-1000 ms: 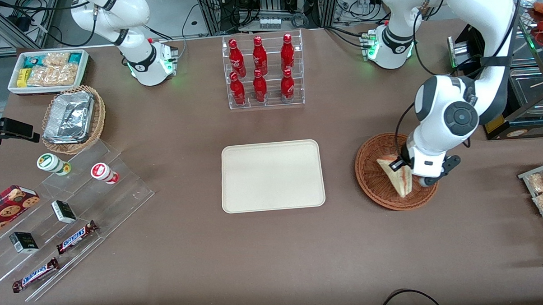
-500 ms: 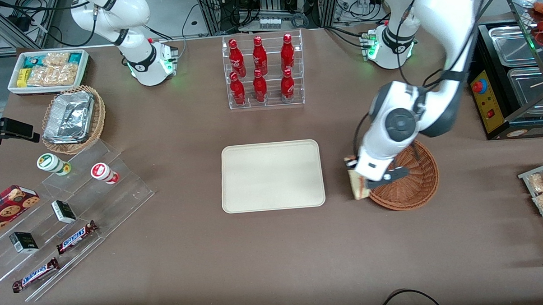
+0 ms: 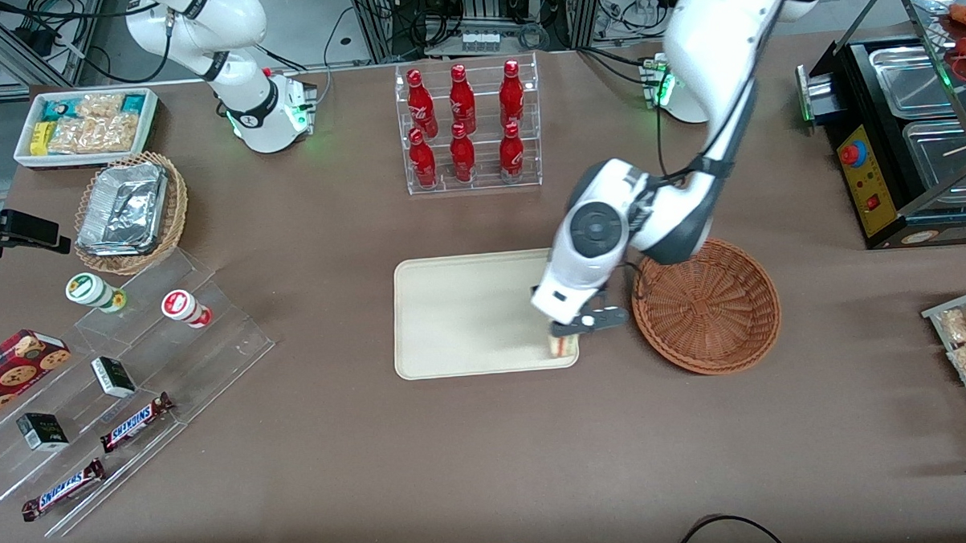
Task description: Place sandwich from basket to tray
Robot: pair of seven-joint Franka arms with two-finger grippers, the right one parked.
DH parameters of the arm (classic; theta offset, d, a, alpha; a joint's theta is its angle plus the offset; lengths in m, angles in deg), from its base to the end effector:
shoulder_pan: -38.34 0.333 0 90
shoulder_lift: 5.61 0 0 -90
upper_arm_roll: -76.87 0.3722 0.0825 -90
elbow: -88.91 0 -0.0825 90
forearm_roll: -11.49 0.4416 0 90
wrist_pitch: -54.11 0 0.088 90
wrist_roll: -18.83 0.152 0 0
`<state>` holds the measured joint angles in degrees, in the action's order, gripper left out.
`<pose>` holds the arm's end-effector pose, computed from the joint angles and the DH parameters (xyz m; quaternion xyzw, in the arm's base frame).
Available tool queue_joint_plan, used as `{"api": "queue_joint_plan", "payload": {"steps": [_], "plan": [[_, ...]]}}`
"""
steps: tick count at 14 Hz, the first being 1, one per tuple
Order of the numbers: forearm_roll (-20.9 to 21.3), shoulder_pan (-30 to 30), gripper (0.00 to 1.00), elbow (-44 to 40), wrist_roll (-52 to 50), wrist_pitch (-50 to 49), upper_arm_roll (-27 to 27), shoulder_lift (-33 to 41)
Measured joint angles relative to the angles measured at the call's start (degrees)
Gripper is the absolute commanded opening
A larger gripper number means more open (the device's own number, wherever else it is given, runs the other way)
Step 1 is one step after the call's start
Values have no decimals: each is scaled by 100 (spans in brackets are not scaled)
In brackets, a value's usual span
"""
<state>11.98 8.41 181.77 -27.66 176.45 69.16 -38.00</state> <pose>0.6069 -0.4537 0.2626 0.9956 0.0842 -0.0389 0.0089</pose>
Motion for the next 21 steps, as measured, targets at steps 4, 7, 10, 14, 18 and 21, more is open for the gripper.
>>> {"api": "queue_joint_plan", "payload": {"steps": [4, 7, 10, 14, 18, 21], "plan": [[19, -586, 0, -630, -884, -44, 13, -578], [319, -857, 0, -845, -1649, -53, 16, -801], [392, -1016, 0, -910, -2068, -54, 19, -859], [392, -1053, 0, -1047, -2192, -54, 25, -987], [392, -1091, 99, -1255, -2216, -54, 25, -1182], [392, -1093, 100, -1324, -2218, -54, 30, -1211]]}}
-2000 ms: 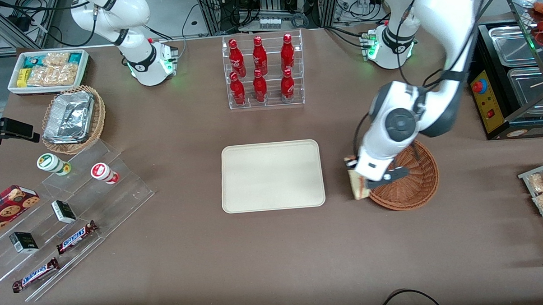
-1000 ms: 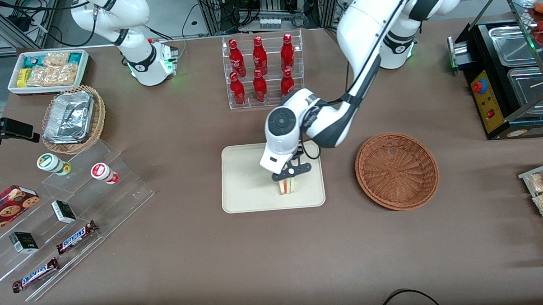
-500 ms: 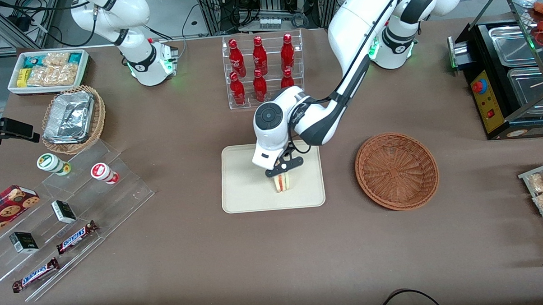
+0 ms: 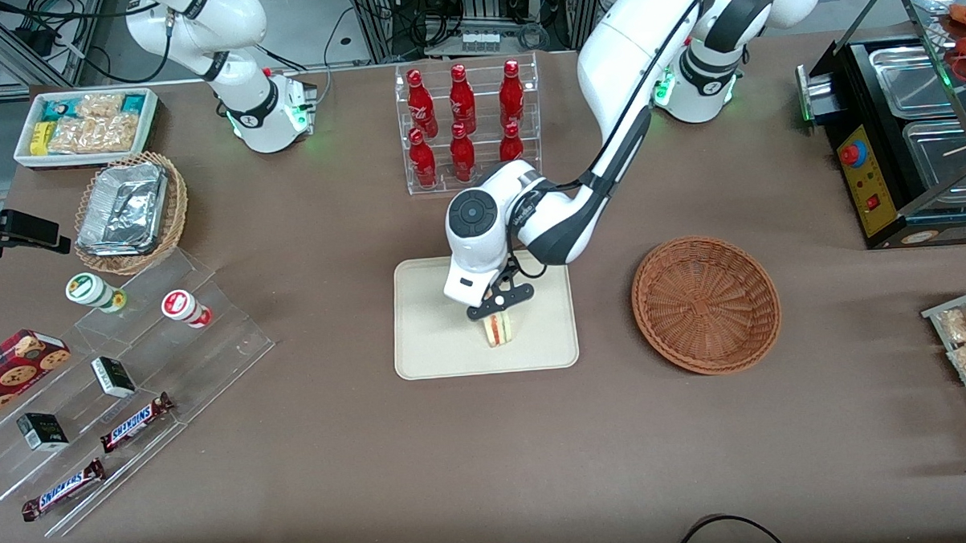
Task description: Place sandwich from basket to tray
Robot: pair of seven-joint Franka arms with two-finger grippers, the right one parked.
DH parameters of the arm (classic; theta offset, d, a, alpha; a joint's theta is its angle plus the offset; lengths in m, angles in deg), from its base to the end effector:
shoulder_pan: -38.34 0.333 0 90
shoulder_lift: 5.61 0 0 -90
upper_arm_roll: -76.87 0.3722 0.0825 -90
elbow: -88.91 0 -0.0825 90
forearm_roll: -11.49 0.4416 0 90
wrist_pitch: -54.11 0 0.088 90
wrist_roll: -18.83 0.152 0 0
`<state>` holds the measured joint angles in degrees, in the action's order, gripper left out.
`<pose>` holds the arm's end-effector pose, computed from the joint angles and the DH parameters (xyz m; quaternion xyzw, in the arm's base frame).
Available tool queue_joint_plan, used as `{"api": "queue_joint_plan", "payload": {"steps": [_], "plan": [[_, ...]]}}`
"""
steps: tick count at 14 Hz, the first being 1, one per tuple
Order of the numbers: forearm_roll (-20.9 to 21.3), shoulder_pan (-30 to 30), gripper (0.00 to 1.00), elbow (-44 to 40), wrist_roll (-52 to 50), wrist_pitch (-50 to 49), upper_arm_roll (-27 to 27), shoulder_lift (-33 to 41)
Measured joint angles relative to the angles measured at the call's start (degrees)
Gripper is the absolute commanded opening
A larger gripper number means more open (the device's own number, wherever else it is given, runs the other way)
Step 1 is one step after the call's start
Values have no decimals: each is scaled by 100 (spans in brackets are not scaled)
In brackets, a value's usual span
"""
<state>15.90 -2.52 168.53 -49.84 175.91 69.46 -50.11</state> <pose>0.5603 -0.5905 0.2093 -0.9845 -0.1738 0.0201 0.0075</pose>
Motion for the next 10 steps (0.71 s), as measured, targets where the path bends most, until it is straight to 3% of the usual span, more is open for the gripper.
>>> {"api": "queue_joint_plan", "payload": {"steps": [5, 10], "plan": [[13, 2, 100, -232, 0, -209, 29, 100], [14, 167, 100, -351, 4, -762, 154, 782]]}}
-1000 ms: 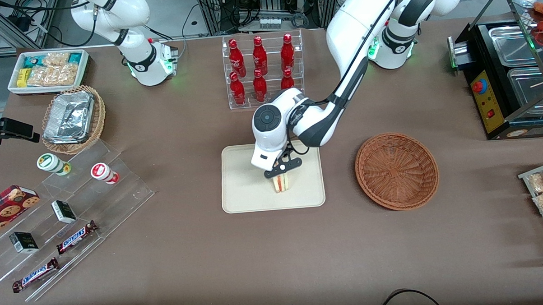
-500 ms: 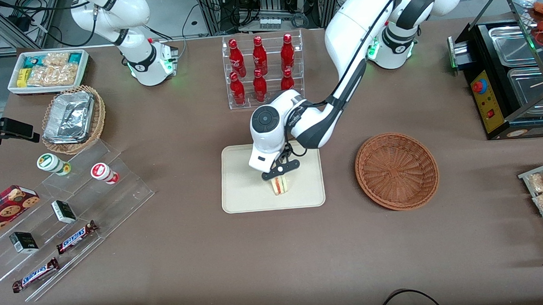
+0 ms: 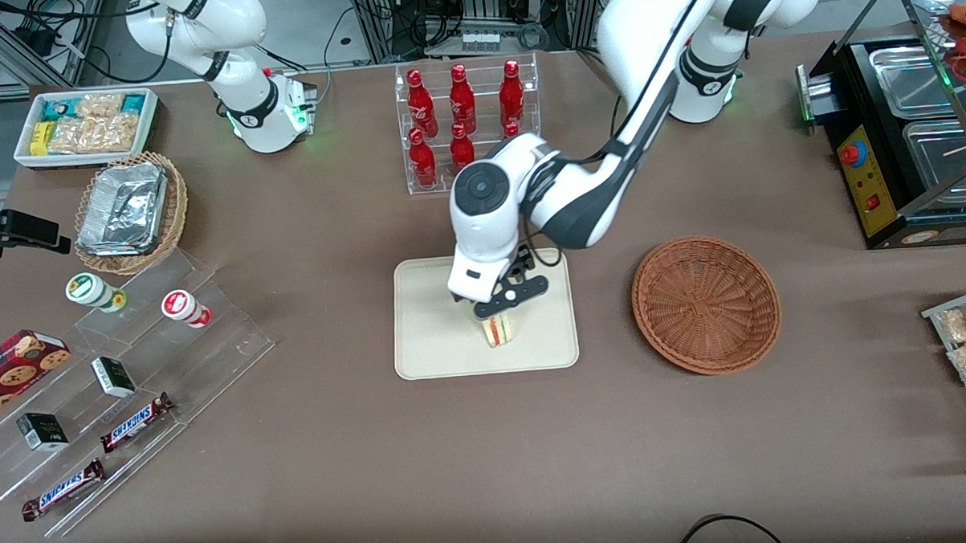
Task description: Place sandwich from basket to tray
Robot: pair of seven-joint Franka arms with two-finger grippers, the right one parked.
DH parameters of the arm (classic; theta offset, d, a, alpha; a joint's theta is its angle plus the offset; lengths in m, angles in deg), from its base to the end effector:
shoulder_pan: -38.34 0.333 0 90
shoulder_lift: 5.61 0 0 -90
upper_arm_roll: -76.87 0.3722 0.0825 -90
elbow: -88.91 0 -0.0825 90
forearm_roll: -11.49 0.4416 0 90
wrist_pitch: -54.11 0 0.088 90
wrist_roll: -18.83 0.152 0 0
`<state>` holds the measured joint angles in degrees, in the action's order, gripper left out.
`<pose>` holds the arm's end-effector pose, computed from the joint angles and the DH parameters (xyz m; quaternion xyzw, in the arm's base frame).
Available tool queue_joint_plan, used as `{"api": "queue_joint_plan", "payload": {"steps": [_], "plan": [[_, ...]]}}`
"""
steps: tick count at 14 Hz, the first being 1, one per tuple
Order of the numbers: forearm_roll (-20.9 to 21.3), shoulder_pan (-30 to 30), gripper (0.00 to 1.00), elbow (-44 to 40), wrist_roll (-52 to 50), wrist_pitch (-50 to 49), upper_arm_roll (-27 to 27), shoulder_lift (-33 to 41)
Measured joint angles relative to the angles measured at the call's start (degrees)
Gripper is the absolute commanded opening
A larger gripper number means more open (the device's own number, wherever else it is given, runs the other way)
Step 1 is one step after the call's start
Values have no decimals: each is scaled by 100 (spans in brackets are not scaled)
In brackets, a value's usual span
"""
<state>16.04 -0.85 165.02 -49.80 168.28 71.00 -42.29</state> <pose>0.5963 -0.5620 0.3392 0.9799 0.1991 0.0125 0.0082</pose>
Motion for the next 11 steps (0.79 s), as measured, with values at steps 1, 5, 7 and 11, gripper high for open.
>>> {"api": "queue_joint_plan", "payload": {"steps": [1, 5, 7, 11], "plan": [[0, 39, 100, 2, 2, -45, 3, 137], [21, 161, 100, 14, 607, -281, 34, 354], [32, 365, 100, 21, 959, -555, 72, 367], [36, 1065, 100, 103, 1909, -875, 117, 500]]}}
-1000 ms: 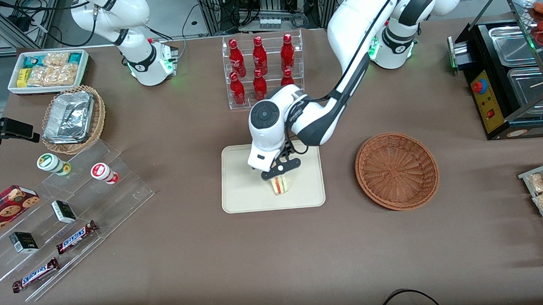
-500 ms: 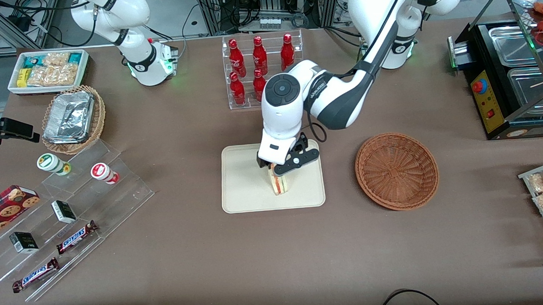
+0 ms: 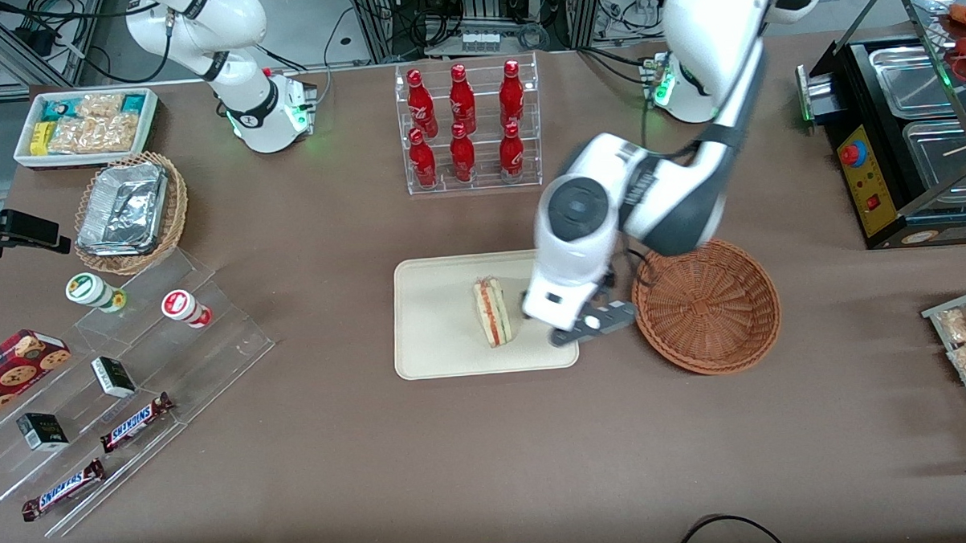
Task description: Place sandwich from basket to tray
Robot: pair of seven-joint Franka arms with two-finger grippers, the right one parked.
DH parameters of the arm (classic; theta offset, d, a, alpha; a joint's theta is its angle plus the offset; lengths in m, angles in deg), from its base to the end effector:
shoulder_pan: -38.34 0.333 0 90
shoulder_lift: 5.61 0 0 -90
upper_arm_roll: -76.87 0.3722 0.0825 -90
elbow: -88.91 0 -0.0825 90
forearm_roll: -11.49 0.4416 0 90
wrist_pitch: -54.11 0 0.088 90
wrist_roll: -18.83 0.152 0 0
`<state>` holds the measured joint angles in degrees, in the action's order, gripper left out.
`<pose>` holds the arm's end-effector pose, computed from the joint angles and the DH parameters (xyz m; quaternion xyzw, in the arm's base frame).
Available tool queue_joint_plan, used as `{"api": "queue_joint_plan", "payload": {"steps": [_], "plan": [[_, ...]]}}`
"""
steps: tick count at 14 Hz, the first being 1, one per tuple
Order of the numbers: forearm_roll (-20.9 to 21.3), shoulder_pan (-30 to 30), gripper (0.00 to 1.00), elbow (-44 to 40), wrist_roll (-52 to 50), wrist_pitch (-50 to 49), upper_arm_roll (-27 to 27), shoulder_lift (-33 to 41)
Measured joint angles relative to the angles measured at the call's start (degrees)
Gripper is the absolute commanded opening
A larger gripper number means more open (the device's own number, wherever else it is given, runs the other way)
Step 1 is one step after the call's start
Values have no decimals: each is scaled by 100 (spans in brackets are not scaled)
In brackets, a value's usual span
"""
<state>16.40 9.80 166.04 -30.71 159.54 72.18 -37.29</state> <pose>0.6723 -0.4136 0.3863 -0.9903 -0.1347 0.0087 0.0334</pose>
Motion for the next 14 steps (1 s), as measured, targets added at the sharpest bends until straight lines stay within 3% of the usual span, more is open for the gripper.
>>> {"api": "queue_joint_plan", "payload": {"steps": [8, 14], "plan": [[-34, 1158, 100, 920, 1821, -251, 6, 1031], [-343, 2187, 100, 1492, 3476, -726, -99, 1903]]}}
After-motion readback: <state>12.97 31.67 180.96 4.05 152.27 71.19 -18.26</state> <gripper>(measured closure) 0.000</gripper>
